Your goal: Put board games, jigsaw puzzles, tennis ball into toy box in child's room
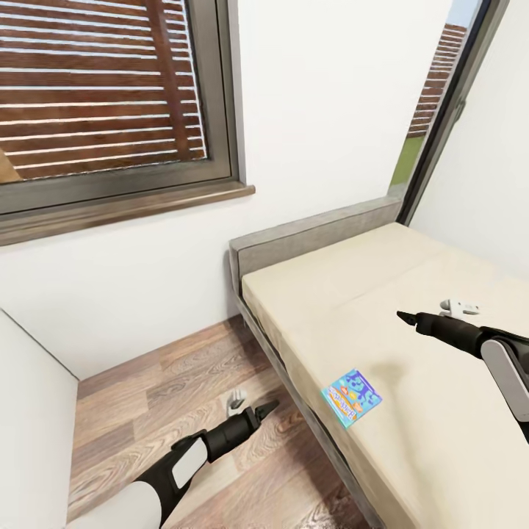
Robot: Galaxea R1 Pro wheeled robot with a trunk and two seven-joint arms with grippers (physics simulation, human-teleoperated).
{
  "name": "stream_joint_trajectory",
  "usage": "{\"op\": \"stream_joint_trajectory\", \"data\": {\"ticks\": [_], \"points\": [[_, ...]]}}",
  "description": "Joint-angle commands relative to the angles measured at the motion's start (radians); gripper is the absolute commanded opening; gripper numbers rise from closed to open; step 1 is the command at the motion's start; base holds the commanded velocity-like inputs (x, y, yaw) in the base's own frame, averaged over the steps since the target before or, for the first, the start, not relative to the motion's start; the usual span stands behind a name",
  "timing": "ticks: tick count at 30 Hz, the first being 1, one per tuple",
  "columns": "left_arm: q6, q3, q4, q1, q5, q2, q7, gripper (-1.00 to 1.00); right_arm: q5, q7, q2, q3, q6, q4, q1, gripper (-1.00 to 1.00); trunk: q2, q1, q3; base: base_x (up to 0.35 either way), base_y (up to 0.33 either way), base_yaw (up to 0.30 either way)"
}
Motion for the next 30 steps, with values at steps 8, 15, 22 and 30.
{"op": "stream_joint_trajectory", "data": {"ticks": [8, 15, 22, 30], "points": [[0.01, -0.026, -0.006, -0.001, 0.01, 0.0, 0.01, 1.0, 0.006, 0.007, 0.0, -0.002, 0.005, -0.001, 0.0, 1.0, 0.0, 0.0, -0.014, 0.0, 0.0, 0.0], [0.01, -0.033, -0.007, -0.002, 0.014, 0.0, 0.012, 1.0, 0.005, 0.007, 0.0, -0.002, 0.005, -0.001, 0.0, 1.0, 0.0, 0.0, -0.025, 0.0, 0.0, 0.0], [0.012, -0.035, -0.009, -0.006, 0.017, 0.0, 0.006, 1.0, 0.006, 0.007, 0.0, -0.002, 0.005, -0.001, -0.001, 1.0, 0.0, 0.0, -0.037, 0.0, 0.0, 0.0], [0.012, -0.037, -0.013, -0.011, 0.019, 0.0, 0.0, 1.0, 0.006, 0.007, 0.0, -0.002, 0.005, -0.001, -0.001, 1.0, 0.0, 0.0, -0.05, 0.0, 0.0, 0.0]]}}
